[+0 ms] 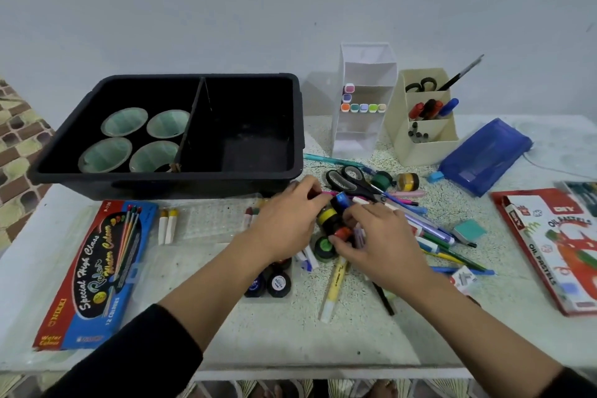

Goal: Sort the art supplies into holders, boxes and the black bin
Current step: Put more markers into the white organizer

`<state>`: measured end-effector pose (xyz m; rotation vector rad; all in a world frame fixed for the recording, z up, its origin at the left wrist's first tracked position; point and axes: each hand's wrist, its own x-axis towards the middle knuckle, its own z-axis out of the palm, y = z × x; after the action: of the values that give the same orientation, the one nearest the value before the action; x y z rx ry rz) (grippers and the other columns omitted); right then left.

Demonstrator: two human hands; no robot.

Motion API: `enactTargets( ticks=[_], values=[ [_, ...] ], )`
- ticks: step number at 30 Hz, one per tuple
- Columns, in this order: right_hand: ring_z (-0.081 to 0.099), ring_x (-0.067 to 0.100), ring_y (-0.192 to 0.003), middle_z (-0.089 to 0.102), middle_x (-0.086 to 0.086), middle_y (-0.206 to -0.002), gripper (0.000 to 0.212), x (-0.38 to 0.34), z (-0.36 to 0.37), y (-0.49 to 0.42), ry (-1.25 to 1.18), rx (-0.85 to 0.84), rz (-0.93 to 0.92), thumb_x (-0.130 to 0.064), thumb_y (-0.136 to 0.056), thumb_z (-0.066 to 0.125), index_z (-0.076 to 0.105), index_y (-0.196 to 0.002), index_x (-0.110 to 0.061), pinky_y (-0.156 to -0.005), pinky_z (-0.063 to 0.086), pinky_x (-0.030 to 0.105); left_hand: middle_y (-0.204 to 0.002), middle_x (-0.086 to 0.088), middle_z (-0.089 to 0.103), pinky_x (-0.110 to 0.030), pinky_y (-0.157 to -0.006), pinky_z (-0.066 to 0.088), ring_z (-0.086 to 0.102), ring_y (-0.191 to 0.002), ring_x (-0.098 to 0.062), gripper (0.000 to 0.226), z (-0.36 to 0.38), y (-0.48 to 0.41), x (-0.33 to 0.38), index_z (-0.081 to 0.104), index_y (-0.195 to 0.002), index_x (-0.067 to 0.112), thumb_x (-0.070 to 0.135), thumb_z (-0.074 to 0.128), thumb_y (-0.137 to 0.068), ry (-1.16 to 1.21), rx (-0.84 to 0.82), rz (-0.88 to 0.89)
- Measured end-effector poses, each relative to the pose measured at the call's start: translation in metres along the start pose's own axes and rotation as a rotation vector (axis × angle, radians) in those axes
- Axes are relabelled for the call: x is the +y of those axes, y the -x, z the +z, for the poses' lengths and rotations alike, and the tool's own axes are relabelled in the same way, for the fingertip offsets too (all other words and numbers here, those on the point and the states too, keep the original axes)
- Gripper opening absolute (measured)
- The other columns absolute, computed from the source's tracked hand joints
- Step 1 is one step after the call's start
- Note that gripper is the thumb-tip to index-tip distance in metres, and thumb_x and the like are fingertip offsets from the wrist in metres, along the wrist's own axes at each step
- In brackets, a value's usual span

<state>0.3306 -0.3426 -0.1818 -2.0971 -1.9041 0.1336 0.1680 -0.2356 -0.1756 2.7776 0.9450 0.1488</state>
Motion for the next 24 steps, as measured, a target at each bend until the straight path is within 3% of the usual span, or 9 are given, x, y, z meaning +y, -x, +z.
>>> enactTargets(
  ticks=[3,7,10,13,17,20,24],
  values=[
    [0.06,0.017,-0.095,0.068,-0.008,-0.097,0.038,0.002,-0.003,-0.003,-0.073,-0.06,0.004,-0.059,-0.085,0.059,0.065,-0.107,-0.028,-0.084,0.048,0.041,-0.135,-0.001,0.032,-0.042,-0.079,0.056,0.05,-0.114,-0.025,0.055,0.003,-0.009,-0.003,0.047,-0.14,0.022,0.01,0.065,-0.09,-0.055,-0.041,0.018],
    [0.059,0.018,-0.094,0.067,-0.007,-0.096,0.03,0.004,-0.004,-0.002,-0.198,-0.061,0.027,-0.042,-0.086,0.07,0.064,-0.111,-0.026,-0.087,0.049,0.041,-0.135,0.001,0.033,-0.046,-0.074,0.057,0.06,-0.095,-0.03,0.045,0.004,-0.015,-0.012,0.059,-0.129,0.018,0.007,0.07,-0.087,-0.031,-0.022,0.02],
    [0.055,0.011,-0.084,0.062,-0.009,-0.086,0.024,0.005,-0.006,-0.004,-0.311,-0.072,0.035,-0.033,-0.084,0.07,0.06,-0.106,-0.029,-0.075,0.051,0.04,-0.145,0.003,0.033,-0.046,-0.084,0.056,0.063,-0.104,-0.032,0.046,-0.002,-0.012,-0.013,0.062,-0.129,0.016,0.011,0.076,-0.086,0.026,-0.014,0.022],
    [0.056,0.006,-0.073,0.061,-0.013,-0.081,0.02,0.008,-0.015,-0.009,-0.485,-0.035,0.077,-0.027,-0.086,0.069,0.062,-0.104,-0.029,-0.067,0.052,0.036,-0.153,0.004,0.031,-0.038,-0.095,0.05,0.063,-0.109,-0.025,0.042,-0.018,-0.003,-0.013,0.061,-0.13,0.015,0.016,0.074,-0.09,0.106,-0.016,0.015],
    [0.056,0.005,-0.067,0.065,-0.012,-0.087,0.023,0.003,-0.028,-0.02,-0.616,0.009,0.074,-0.025,-0.094,0.063,0.067,-0.116,-0.029,-0.06,0.043,0.018,-0.138,0.014,0.048,-0.029,-0.103,0.046,0.056,-0.116,-0.01,0.045,-0.038,0.022,-0.014,0.06,-0.134,0.024,0.022,0.073,-0.091,0.191,-0.016,0.026],
    [0.059,0.004,-0.086,0.06,-0.012,-0.102,0.028,-0.015,-0.028,-0.022,-0.659,-0.036,-0.019,-0.032,-0.096,0.06,0.067,-0.123,-0.033,-0.075,0.05,0.02,-0.118,0.02,0.056,-0.019,-0.089,0.048,0.056,-0.098,0.0,0.042,-0.057,0.045,-0.02,0.062,-0.129,0.03,0.025,0.075,-0.089,0.223,0.043,-0.036],
    [0.06,0.006,-0.096,0.059,-0.014,-0.107,0.02,-0.049,-0.015,-0.022,-0.7,-0.075,-0.181,-0.031,-0.094,0.063,0.066,-0.114,-0.028,-0.084,0.051,0.022,-0.098,0.026,0.052,-0.011,-0.071,0.042,0.054,-0.084,0.0,0.039,-0.074,0.084,-0.044,0.065,-0.123,0.034,0.036,0.077,-0.086,0.231,0.067,-0.163]
  ],
)
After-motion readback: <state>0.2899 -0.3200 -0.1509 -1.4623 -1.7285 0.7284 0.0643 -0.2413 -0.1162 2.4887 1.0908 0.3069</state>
